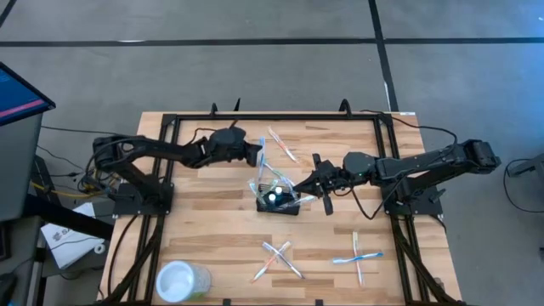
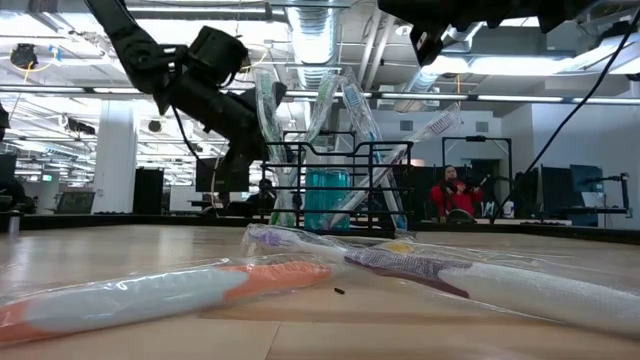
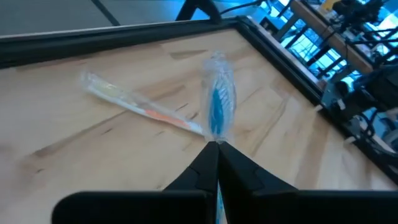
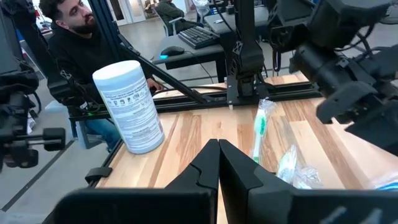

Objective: Pick & Place toothbrushing station
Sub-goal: Put the top blue toothbrush into the wire organizer

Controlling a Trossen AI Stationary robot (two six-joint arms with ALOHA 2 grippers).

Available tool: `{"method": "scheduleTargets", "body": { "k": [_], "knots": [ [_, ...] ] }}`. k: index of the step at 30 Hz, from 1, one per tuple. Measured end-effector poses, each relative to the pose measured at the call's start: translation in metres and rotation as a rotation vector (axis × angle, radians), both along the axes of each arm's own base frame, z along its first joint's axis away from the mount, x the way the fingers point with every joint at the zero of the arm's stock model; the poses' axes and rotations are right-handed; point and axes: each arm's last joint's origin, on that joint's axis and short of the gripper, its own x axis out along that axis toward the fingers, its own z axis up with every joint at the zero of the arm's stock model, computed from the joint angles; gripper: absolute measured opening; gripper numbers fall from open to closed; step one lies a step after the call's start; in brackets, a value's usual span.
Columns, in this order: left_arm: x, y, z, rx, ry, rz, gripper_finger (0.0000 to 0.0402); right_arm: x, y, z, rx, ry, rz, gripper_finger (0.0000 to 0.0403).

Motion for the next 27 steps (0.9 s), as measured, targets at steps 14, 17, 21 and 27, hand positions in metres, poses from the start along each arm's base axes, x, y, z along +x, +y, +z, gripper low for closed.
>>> {"method": "scheduleTargets", "body": {
  "k": [14, 17, 21, 27],
  "knots": [
    [-0.005, -0.032, 0.043, 0.159, -0.099, -0.083, 0.0000, 0.000, 0.000, 0.000, 0.000, 0.000, 0.000, 0.0000],
    [-0.008, -0.042, 0.054, 0.176, -0.139, -0.114, 0.0000, 0.000, 0.000, 0.000, 0.000, 0.000, 0.000, 0.0000],
    [-0.010, -0.056, 0.063, 0.222, -0.159, -0.145, 0.0000, 0.000, 0.000, 0.000, -0.001, 0.002, 0.001, 0.0000],
    [-0.014, -0.069, 0.075, 0.265, -0.196, -0.178, 0.0000, 0.000, 0.000, 0.000, -0.001, 0.004, 0.000, 0.0000]
  ]
}}
